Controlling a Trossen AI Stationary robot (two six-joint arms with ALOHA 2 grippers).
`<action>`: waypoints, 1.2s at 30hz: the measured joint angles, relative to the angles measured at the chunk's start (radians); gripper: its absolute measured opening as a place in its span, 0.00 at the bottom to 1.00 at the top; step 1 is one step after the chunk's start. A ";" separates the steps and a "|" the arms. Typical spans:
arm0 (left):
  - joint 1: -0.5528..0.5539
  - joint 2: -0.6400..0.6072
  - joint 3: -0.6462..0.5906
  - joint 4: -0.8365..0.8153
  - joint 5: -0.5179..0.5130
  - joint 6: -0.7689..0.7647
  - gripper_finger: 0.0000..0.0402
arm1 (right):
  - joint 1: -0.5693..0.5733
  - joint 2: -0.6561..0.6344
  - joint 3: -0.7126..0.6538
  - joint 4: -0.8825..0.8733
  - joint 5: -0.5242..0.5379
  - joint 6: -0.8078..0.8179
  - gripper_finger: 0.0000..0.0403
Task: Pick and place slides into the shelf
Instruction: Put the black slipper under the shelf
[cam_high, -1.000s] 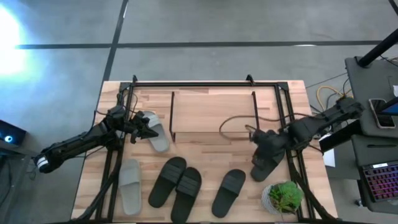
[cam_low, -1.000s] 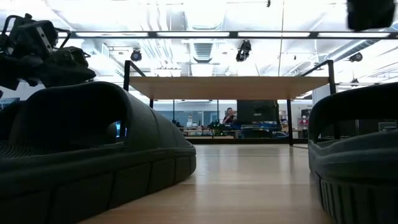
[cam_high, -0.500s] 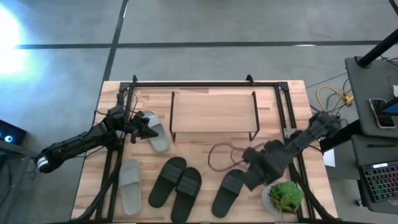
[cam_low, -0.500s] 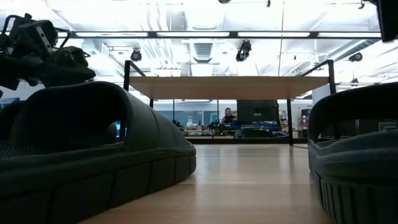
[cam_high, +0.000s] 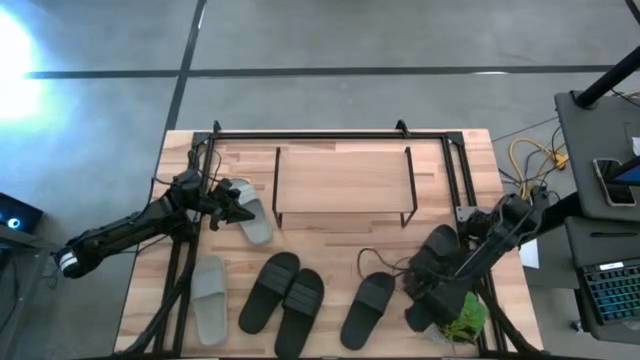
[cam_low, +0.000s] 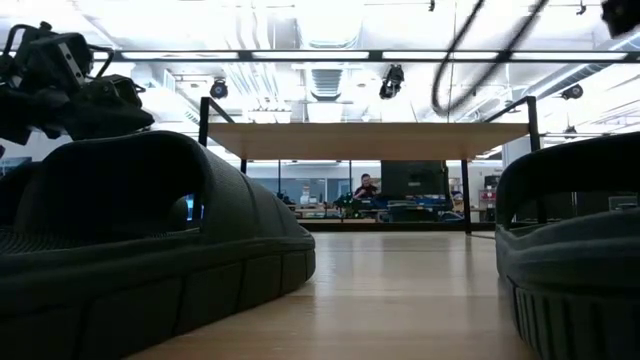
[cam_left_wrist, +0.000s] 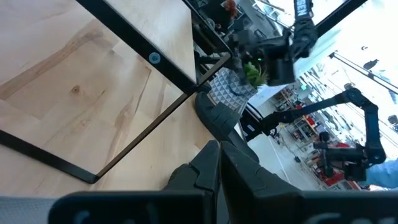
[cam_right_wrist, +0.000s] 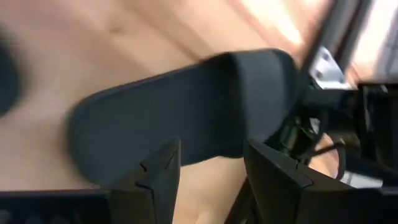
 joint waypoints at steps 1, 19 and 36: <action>0.000 -0.001 0.000 0.000 0.000 0.000 0.00 | 0.000 -0.014 -0.030 -0.001 0.003 0.028 0.41; 0.000 -0.001 0.000 0.000 0.000 0.000 0.00 | -0.032 -0.290 -0.222 0.014 -0.005 -0.071 0.50; 0.000 0.000 0.000 0.000 0.000 0.000 0.00 | -0.054 -0.183 -0.277 0.112 -0.031 -0.073 0.57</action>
